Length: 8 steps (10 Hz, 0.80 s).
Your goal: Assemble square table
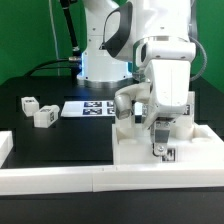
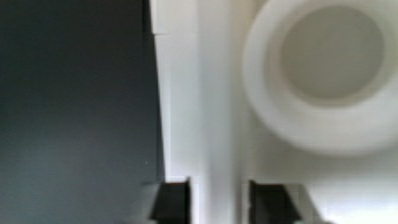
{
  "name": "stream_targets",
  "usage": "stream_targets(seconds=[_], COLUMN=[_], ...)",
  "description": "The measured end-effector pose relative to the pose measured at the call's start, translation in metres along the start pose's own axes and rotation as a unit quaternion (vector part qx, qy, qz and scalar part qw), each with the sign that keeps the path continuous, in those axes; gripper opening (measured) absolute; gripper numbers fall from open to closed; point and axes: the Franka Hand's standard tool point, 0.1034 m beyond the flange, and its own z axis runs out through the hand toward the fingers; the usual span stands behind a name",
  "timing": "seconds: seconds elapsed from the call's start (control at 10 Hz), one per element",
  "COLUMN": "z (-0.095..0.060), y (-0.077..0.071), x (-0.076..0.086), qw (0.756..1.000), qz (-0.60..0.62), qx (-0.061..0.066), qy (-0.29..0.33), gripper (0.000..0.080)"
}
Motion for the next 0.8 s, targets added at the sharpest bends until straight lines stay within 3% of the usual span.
stream_targets(seconds=[0.1, 0.2, 0.3, 0.4, 0.8], z=[0.0002, 0.0002, 0.0003, 0.0003, 0.0004], y=[-0.0003, -0.0003, -0.0004, -0.0004, -0.0004], x=[-0.0001, -0.0002, -0.0002, -0.0003, -0.0003], qw=[1.000, 1.000, 1.000, 1.000, 1.000], qz=[0.000, 0.000, 0.000, 0.000, 0.000], qx=[0.000, 0.000, 0.000, 0.000, 0.000], qy=[0.000, 0.000, 0.000, 0.000, 0.000], gripper=[0.0279, 0.0279, 0.0469, 0.0605, 0.0649])
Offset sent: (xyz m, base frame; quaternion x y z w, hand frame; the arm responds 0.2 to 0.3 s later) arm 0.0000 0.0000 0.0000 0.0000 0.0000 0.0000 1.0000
